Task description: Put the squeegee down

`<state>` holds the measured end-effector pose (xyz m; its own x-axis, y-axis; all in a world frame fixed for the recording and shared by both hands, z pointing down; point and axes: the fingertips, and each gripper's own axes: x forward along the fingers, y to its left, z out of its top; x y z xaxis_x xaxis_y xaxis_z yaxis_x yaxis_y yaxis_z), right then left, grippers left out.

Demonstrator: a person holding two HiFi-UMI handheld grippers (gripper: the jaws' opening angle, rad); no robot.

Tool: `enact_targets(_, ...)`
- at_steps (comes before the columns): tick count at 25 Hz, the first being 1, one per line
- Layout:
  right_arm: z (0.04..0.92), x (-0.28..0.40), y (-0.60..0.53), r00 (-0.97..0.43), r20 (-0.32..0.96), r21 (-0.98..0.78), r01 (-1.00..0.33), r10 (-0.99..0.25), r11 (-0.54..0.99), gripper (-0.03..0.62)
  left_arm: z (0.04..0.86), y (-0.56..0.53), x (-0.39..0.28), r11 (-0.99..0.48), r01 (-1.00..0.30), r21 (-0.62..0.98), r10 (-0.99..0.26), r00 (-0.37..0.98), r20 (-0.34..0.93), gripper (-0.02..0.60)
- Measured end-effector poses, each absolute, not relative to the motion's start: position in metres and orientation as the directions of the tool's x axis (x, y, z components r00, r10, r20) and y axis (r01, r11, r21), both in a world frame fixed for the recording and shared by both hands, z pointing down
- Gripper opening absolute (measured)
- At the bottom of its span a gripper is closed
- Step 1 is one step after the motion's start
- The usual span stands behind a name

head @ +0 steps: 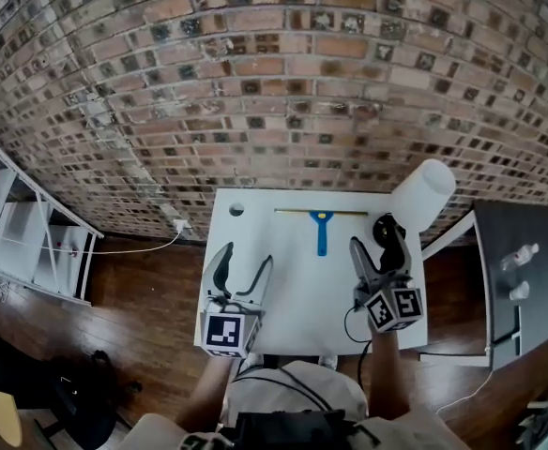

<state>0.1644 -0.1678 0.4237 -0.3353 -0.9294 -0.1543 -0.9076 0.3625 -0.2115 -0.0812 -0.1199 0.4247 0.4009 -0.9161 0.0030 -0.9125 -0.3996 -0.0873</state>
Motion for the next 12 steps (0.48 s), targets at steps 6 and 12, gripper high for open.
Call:
enact_targets(6,0.389,0.161,-0.119,-0.331,-0.189,-0.150,-0.921,-0.924,0.361,0.423,0.412,-0.111,-0.072,-0.418,-0.907,-0.046,-0.908,0.419,-0.021,0.293)
enact_targets(12,0.390,0.142,-0.103,-0.382,-0.157,-0.123,-0.907,-0.911,0.402,0.419,0.414,-0.106,-0.069,-0.434,-0.900,-0.050,-0.900,0.435,-0.016,0.293)
